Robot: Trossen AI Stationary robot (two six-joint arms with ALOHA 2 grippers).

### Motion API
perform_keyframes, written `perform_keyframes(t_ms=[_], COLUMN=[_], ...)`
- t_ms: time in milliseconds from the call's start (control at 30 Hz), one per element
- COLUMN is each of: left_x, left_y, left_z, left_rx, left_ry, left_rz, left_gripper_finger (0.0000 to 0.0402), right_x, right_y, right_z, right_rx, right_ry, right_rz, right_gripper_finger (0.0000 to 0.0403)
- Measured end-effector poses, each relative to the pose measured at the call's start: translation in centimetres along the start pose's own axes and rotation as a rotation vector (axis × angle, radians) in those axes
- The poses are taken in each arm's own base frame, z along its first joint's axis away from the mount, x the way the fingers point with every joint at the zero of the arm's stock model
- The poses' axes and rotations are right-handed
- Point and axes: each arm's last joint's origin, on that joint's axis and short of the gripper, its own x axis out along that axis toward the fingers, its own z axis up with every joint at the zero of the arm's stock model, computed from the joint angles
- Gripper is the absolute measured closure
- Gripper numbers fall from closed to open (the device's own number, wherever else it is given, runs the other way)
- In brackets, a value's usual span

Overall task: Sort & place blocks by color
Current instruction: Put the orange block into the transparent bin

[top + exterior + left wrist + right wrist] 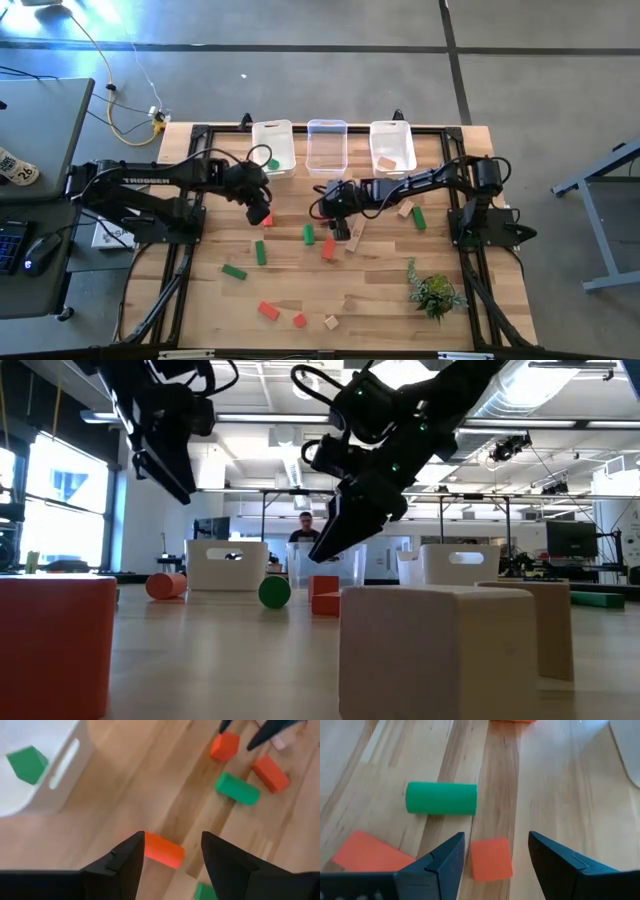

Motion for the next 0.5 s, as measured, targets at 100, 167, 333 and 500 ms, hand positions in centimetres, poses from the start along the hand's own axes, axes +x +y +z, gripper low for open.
perform_keyframes(t_ms=[100, 167, 333, 500], left_x=[0.0, -0.1, -0.1, -0.1], left_y=[-0.7, -1.0, -1.6, -1.9], left_z=[-0.3, -0.5, -0.8, -1.0], left_rx=[0.01, 0.013, 0.033, 0.019], left_ry=[0.01, 0.014, 0.02, 0.023], left_rz=[-0.018, -0.028, -0.043, -0.048], left_gripper_finger=[0.0218, 0.0217, 0.0217, 0.0218], right_x=[0.2, 0.6, 1.9, 2.2], right_y=[-0.1, -0.2, -0.2, -0.2], right_z=[-0.2, -0.5, -1.3, -1.6], right_rx=[0.005, 0.009, 0.002, 0.005], right_ry=[0.008, 0.017, 0.048, 0.059], right_rz=[0.013, 0.027, 0.01, 0.012], right_gripper_finger=[0.0197, 0.0197, 0.0197, 0.0199])
